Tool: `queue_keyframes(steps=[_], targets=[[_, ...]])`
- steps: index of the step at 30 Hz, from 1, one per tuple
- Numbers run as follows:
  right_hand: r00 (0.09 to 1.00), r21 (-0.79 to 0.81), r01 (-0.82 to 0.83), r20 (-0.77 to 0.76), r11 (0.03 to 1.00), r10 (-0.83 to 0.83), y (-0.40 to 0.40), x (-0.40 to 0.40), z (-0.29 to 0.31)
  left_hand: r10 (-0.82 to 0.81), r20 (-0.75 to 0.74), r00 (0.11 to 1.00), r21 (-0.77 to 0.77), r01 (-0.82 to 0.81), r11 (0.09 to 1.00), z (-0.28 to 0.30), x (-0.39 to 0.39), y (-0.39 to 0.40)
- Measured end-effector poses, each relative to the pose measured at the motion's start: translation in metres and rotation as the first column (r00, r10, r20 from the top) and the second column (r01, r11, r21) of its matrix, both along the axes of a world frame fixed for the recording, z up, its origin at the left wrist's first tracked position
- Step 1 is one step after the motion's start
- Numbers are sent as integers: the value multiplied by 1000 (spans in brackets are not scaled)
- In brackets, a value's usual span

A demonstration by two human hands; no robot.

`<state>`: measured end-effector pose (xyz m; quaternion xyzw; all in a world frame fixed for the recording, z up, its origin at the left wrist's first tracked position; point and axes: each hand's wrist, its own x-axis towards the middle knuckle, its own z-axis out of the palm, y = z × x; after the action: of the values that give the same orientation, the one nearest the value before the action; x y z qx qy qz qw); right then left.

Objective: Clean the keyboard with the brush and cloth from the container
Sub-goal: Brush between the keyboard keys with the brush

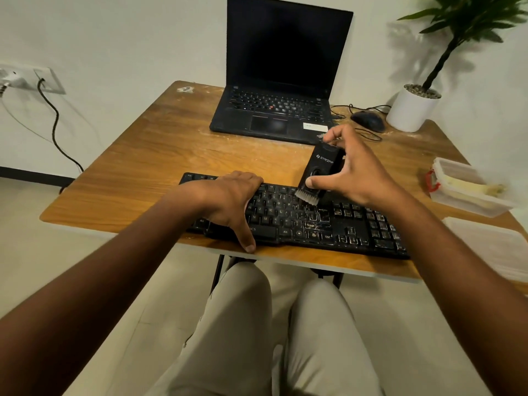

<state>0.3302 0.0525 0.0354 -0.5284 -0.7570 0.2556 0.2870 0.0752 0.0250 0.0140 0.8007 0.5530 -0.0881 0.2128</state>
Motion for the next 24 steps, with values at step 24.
queue_keyframes(steps=[24], targets=[[985, 123, -37, -162, 992, 57, -17, -27, -42, -3, -3, 1000, -9, 3, 1000, 0, -1, -1]])
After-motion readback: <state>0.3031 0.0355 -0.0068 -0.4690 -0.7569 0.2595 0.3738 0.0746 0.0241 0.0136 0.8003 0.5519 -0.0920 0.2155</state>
